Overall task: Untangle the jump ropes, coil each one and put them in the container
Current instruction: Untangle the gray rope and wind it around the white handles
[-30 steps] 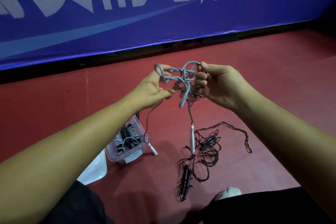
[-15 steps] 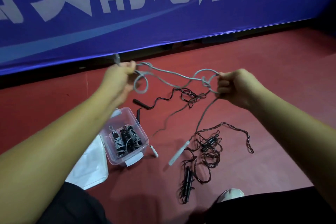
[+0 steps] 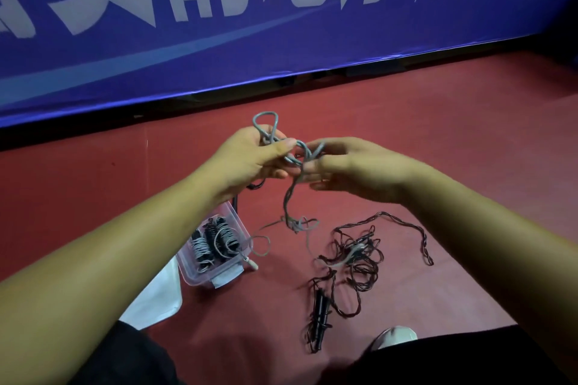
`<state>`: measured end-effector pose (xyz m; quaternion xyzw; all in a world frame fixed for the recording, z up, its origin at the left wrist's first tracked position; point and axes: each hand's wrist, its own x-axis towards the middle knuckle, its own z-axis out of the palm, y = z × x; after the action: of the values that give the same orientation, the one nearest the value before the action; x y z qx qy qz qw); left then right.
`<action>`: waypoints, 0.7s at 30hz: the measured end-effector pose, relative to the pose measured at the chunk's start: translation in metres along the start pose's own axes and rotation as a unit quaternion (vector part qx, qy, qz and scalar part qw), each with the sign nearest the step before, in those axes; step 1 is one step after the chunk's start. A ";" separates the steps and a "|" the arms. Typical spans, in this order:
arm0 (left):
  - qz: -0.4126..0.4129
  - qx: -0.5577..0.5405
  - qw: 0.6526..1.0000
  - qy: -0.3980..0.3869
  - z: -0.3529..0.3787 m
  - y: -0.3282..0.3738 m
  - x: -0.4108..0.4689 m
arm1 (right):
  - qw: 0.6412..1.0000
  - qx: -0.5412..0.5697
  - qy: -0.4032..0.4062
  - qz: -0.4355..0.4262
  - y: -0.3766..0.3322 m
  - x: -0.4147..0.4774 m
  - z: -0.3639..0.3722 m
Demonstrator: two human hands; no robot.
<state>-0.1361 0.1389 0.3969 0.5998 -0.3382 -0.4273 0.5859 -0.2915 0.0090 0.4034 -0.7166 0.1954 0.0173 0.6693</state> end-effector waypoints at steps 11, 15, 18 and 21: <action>-0.040 -0.163 0.983 0.075 -0.011 0.000 0.007 | 0.986 0.154 0.056 -0.034 -0.002 -0.002 -0.021; -0.058 -0.126 0.981 0.133 -0.016 -0.009 0.016 | 1.000 0.016 0.024 0.000 0.001 -0.006 -0.019; -0.070 -0.174 0.961 0.204 -0.033 -0.009 0.027 | 0.997 -0.067 -0.016 0.021 0.008 -0.010 -0.020; -0.075 -0.185 0.949 0.246 -0.062 -0.009 0.037 | 0.995 -0.064 -0.059 0.041 0.015 -0.010 -0.023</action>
<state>-0.0651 0.1314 0.3808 0.5913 -0.0529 -0.3636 0.7179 -0.3107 -0.0108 0.3940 -0.7472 0.1831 0.0994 0.6312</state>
